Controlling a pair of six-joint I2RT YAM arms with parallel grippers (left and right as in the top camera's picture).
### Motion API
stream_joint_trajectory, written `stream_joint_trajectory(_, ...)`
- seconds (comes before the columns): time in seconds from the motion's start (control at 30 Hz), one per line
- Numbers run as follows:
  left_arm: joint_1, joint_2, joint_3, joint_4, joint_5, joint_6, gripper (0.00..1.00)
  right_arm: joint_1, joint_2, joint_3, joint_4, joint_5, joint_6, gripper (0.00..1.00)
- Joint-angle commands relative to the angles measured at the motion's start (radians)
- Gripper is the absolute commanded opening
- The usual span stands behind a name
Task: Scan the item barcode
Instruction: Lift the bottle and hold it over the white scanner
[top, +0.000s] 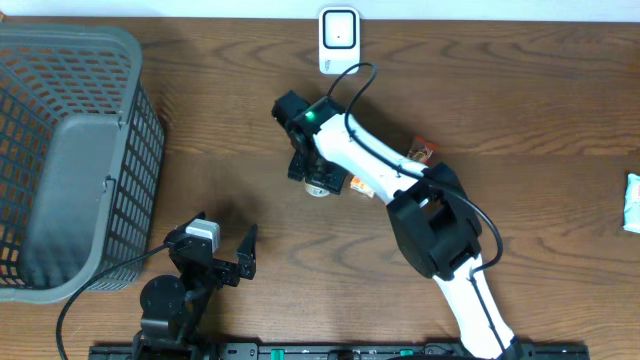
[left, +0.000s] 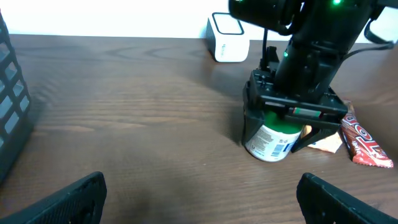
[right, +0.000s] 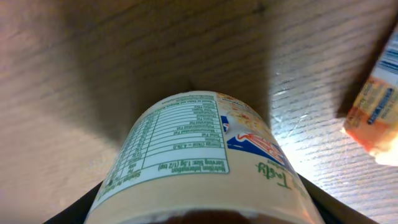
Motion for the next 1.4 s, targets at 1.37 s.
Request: stream_joint_trajectory(1.37, 0.002, 0.034, -0.014, -0.030, 0.009, -0.005, 0.98, -0.255, -0.220, 0.086, 0.100, -0.033, -0.668, 0.37)
